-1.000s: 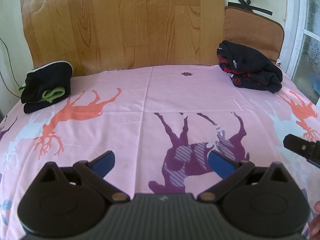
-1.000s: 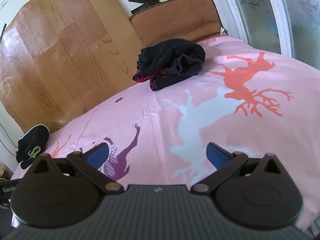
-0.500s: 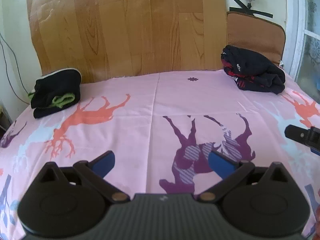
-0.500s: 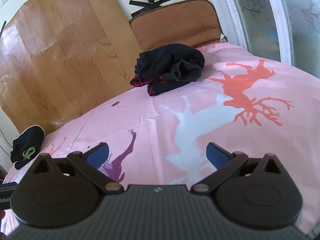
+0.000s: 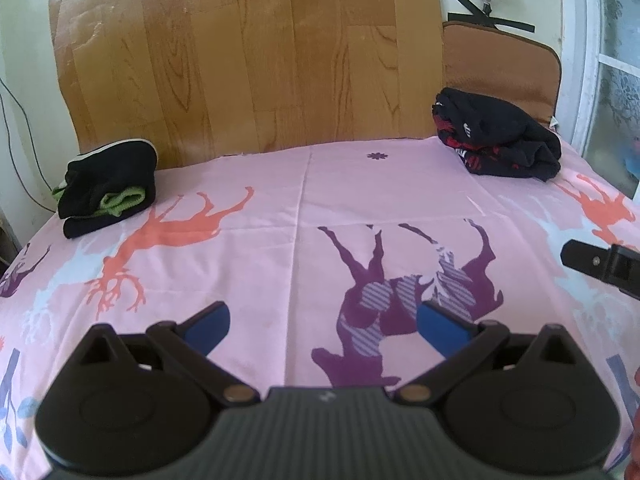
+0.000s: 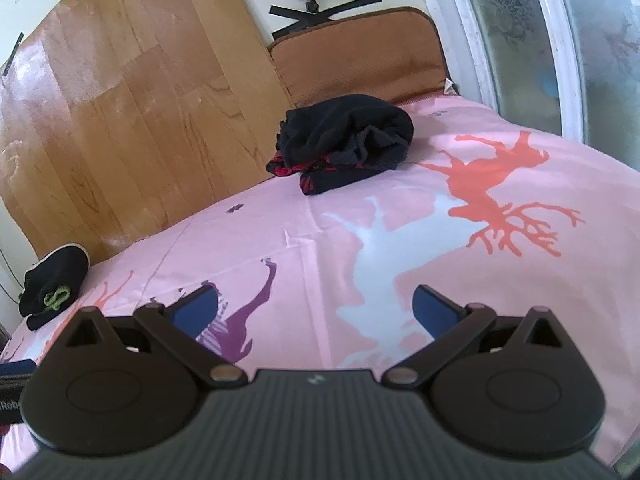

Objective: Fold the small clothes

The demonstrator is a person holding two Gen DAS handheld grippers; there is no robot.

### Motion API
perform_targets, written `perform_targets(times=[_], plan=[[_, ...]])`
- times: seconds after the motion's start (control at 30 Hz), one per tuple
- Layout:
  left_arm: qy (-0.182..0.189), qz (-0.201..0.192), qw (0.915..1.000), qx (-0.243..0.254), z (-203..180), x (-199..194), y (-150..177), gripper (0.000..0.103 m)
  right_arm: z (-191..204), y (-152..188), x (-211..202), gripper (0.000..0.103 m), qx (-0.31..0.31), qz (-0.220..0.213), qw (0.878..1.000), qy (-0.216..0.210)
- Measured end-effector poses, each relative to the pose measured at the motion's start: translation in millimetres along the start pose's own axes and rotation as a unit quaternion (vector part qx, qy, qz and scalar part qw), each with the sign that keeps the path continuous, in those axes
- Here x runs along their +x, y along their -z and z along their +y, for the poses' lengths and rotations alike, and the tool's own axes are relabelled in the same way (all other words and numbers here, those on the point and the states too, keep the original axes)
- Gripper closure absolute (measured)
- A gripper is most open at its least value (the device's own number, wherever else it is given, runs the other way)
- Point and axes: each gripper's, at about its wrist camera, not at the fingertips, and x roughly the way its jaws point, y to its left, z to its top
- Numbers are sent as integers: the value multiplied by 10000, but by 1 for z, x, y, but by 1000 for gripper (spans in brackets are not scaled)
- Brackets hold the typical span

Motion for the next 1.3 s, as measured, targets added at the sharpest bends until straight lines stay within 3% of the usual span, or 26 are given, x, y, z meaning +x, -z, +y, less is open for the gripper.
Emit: perform_targets(times=[0.7,1.0,1.3], plan=[[-56,-113,9999,46,0,-1,-1,0,-6,2,-3,0,86,-2,10000,45],[-57,-354,9988,327,-10,-10,-6,0,-9,1,-11,0,14,-125,9999,58],[-62,-399,9989,234,-9,-16,-10,0,-14,1,-21,0,92,-291,9995,54]])
